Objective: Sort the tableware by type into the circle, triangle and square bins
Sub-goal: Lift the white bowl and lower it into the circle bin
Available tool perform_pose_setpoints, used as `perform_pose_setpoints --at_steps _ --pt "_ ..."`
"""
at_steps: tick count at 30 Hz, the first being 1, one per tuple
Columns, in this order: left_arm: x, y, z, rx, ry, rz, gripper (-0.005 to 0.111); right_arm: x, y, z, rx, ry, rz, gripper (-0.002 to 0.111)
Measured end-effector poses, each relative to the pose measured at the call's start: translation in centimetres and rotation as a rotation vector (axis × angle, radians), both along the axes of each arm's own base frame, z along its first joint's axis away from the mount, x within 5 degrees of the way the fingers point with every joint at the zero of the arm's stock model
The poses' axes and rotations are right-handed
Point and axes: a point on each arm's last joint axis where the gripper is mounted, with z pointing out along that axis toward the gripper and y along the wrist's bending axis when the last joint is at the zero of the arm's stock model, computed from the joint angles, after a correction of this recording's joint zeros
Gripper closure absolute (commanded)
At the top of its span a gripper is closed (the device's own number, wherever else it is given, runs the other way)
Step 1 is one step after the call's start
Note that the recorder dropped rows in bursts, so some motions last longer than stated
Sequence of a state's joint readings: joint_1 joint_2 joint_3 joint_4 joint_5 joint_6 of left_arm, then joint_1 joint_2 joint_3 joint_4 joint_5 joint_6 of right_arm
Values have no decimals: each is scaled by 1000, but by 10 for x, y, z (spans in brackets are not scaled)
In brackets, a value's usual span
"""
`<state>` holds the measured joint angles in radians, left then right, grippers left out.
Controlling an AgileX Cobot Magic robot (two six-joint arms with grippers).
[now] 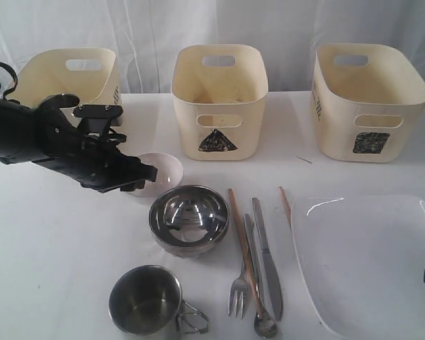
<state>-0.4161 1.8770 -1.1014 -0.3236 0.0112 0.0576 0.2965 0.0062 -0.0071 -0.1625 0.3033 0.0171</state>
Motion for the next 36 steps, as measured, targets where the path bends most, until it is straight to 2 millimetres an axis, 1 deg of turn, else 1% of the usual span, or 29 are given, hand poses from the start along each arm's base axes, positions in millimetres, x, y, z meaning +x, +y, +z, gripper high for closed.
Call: perform_pose_setpoints --at_steps 1,3,6,7,8,13,16,20,22,26,28,30,32,34,36 --pt "1 0 -3 3 5 1 56 0 0 0 0 0 0 108" --pt "1 0 -7 6 6 3 72 0 0 0 0 0 0 108" --pt "2 0 -7 5 0 6 100 0 0 0 0 0 0 108" --pt "2 0 -6 5 -5 7 106 0 0 0 0 0 0 108" --pt "3 0 -5 1 -8 10 107 0 0 0 0 0 0 108" --pt "3 0 14 2 -85 -16 107 0 0 0 0 0 0 108" --pt "4 7 27 -5 -121 -4 107 0 0 0 0 0 0 108" --pt "3 23 50 -17 -158 22 107 0 0 0 0 0 0 108" --pt "-1 27 67 -12 -198 1 107 0 0 0 0 0 0 108" --pt "-15 33 111 -5 -339 -45 107 0 0 0 0 0 0 108" --pt "-19 42 136 -5 -433 -32 107 0 0 0 0 0 0 108" --pt "-15 55 153 -4 -487 2 107 0 0 0 0 0 0 108" --pt "-6 72 167 2 -525 54 107 0 0 0 0 0 0 108" --pt "8 89 177 10 -556 107 107 0 0 0 0 0 0 108" --pt "24 102 182 20 -573 149 107 0 0 0 0 0 0 108"
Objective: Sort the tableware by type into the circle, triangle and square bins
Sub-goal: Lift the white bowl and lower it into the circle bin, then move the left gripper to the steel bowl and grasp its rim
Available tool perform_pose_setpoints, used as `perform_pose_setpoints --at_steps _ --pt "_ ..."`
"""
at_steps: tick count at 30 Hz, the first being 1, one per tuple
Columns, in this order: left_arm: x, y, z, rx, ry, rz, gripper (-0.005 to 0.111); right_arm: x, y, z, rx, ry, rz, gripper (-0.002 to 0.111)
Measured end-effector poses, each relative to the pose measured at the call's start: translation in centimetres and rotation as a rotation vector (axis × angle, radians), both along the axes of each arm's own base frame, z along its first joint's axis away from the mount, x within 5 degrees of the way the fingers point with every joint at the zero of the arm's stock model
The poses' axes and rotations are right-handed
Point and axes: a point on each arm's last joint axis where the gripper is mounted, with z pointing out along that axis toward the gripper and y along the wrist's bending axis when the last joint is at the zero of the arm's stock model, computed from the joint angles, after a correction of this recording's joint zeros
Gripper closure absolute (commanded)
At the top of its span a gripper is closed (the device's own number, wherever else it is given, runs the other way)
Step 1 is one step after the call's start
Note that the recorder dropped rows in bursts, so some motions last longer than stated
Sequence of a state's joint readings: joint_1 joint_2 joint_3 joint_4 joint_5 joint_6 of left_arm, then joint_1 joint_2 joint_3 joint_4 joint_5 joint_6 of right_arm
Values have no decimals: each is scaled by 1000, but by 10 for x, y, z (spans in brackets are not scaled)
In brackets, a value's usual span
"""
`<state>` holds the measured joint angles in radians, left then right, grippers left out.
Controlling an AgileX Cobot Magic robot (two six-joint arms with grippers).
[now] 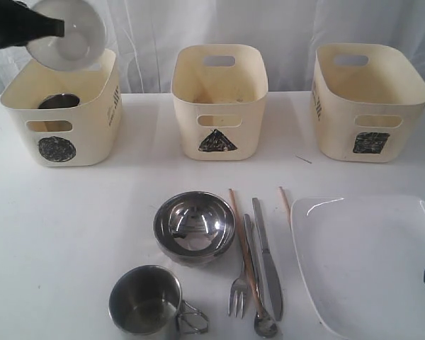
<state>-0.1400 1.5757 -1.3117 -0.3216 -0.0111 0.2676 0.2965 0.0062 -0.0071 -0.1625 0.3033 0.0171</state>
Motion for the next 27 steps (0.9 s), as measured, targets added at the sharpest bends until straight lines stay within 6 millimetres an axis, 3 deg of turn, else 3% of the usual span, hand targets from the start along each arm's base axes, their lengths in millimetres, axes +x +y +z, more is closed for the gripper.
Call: perform_pose_setpoints --at_steps 3,9,13,16,19,27 --pt "27 19 -7 1 14 53 107 0 0 0 0 0 0 108" --pt "70 37 -52 11 172 69 106 0 0 0 0 0 0 108" --pt "84 36 -78 25 253 51 87 0 0 0 0 0 0 108" --pt "85 34 -85 27 319 24 72 0 0 0 0 0 0 108" --pt "81 32 -83 33 370 -8 71 0 0 0 0 0 0 108" --pt "35 5 -44 101 404 -176 72 0 0 0 0 0 0 108"
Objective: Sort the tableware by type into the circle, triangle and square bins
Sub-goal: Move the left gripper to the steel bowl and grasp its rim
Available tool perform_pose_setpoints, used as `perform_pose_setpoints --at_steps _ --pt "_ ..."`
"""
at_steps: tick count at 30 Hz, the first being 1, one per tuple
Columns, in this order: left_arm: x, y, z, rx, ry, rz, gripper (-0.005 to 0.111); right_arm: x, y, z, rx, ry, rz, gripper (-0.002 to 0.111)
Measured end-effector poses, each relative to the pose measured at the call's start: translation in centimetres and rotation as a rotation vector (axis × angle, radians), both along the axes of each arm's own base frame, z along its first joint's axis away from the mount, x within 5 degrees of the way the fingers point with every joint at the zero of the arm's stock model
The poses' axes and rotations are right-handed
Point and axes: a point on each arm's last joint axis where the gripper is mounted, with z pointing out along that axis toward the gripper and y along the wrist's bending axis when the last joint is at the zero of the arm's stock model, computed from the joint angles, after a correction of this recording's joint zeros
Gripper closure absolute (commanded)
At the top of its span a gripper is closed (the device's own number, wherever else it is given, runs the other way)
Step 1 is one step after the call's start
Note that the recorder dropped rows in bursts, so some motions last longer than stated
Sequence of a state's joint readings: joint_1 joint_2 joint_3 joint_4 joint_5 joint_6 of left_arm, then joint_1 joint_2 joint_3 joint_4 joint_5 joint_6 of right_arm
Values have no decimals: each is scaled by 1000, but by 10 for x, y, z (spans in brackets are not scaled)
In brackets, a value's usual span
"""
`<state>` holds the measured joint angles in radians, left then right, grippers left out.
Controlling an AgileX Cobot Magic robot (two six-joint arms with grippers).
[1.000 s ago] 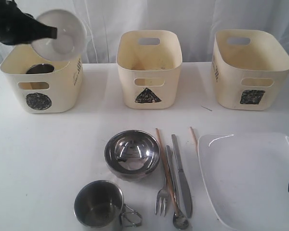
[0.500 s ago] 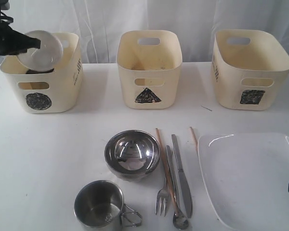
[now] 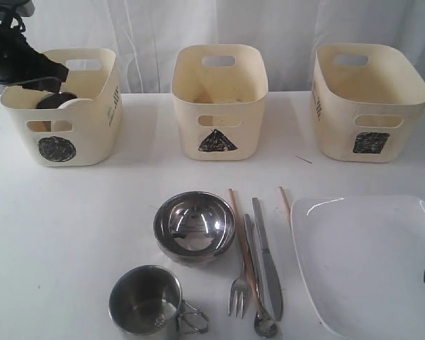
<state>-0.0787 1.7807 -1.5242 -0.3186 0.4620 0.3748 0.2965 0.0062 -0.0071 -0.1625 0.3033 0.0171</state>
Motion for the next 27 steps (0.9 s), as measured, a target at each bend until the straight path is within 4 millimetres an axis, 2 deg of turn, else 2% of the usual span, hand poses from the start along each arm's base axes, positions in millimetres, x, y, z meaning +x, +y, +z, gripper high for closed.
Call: perform_pose_setpoints --at_steps 6,10,13,15,17,22,27 --pt "-58 -35 1 11 -21 -113 72 0 0 0 0 0 0 108" --pt "-97 -66 0 6 -28 -222 71 0 0 0 0 0 0 108" --pt "-117 -90 -5 13 -16 -318 59 0 0 0 0 0 0 108" --pt "-126 -104 -10 24 -11 -376 48 0 0 0 0 0 0 108" --pt "-133 -116 -15 19 1 -415 44 0 0 0 0 0 0 108" --pt "-135 -137 -36 -16 77 -443 44 0 0 0 0 0 0 108" --pt "-127 -143 -62 -17 158 -430 44 0 0 0 0 0 0 108"
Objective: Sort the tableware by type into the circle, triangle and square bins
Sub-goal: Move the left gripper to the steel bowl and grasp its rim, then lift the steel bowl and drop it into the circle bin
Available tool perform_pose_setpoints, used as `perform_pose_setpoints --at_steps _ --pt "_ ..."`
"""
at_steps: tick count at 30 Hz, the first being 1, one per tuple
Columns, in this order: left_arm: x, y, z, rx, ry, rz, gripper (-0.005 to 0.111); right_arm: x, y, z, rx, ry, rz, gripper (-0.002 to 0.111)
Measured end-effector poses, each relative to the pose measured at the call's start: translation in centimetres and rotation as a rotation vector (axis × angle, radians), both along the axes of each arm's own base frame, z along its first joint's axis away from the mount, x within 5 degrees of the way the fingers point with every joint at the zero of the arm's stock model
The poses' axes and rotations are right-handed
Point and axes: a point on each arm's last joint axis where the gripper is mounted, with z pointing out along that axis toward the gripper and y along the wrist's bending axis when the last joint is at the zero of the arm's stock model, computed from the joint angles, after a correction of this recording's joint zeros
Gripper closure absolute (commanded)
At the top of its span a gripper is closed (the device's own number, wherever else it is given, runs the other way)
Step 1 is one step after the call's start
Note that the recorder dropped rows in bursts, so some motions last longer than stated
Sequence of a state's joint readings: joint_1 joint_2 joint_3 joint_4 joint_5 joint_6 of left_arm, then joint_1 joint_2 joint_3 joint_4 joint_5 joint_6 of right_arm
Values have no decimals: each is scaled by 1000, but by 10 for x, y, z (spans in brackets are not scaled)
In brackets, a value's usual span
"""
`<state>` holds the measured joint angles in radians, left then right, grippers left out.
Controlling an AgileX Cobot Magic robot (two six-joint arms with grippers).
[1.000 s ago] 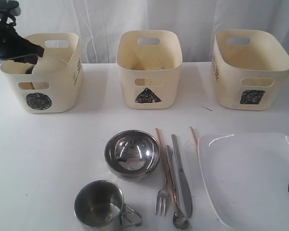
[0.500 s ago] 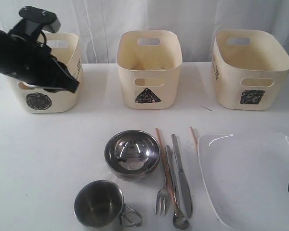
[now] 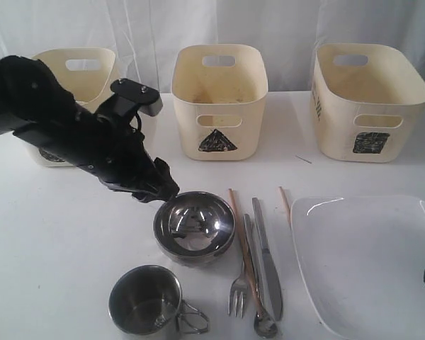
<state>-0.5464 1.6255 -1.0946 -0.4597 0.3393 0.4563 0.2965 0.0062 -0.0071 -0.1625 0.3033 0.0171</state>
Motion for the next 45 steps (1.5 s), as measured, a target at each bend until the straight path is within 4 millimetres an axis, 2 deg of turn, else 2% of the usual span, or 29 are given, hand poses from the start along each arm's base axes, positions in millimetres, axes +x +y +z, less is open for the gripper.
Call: perform_pose_setpoints --at_steps 10,17,19,24,25,29,32,37,38,41,45 --pt "6 -8 -23 -4 63 11 44 0 0 0 0 0 0 108" --pt "10 -16 -48 24 108 12 46 0 0 0 0 0 0 108" --pt "12 -16 -54 31 111 19 56 0 0 0 0 0 0 108" --pt "16 -17 -62 39 102 36 102 0 0 0 0 0 0 108" --pt "17 -17 -63 39 99 38 106 0 0 0 0 0 0 108" --pt "20 -15 -57 48 67 26 107 0 0 0 0 0 0 108" --pt "28 -5 -35 32 1 45 107 0 0 0 0 0 0 108" --pt "45 26 30 -24 -193 116 107 0 0 0 0 0 0 108" --pt "49 35 47 -34 -251 139 107 0 0 0 0 0 0 108" --pt "62 70 82 -54 -379 246 107 0 0 0 0 0 0 108" --pt "85 120 103 -44 -492 408 107 0 0 0 0 0 0 108"
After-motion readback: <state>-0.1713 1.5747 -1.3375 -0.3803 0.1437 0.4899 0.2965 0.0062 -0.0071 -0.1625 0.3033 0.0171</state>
